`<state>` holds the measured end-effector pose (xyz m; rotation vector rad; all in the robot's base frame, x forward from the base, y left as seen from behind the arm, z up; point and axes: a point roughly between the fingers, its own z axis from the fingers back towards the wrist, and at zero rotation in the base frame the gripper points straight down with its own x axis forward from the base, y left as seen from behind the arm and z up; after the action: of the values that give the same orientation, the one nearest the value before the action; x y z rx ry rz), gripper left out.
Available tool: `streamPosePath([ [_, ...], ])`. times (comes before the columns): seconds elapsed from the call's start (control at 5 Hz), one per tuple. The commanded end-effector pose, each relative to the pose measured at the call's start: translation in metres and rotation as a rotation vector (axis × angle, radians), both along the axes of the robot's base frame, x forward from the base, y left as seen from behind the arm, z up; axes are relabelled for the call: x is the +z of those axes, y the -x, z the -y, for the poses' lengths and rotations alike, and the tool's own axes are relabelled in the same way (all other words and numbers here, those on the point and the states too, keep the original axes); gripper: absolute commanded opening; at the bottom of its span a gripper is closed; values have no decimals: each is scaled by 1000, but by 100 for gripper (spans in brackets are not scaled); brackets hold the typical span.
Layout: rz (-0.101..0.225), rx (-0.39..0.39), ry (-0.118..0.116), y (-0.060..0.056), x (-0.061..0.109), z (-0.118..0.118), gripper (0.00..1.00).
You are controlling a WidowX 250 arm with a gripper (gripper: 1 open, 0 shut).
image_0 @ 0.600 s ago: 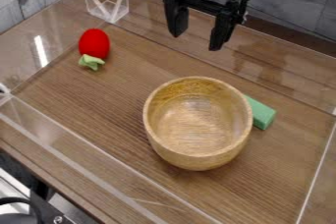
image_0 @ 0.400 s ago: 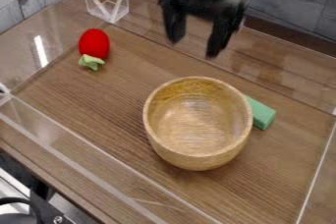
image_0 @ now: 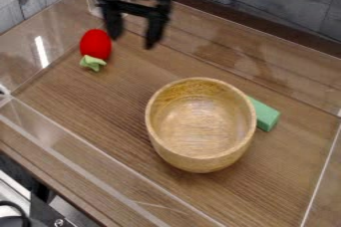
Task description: Move the red fruit to the right
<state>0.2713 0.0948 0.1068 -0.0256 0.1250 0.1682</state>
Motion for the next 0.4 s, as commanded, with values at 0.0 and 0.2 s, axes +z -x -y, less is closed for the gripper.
streamPosePath([
  [0.0,71,-14,-20,-9,16,-37,100],
  [0.2,77,-15,-3,-8,13,-57,100],
])
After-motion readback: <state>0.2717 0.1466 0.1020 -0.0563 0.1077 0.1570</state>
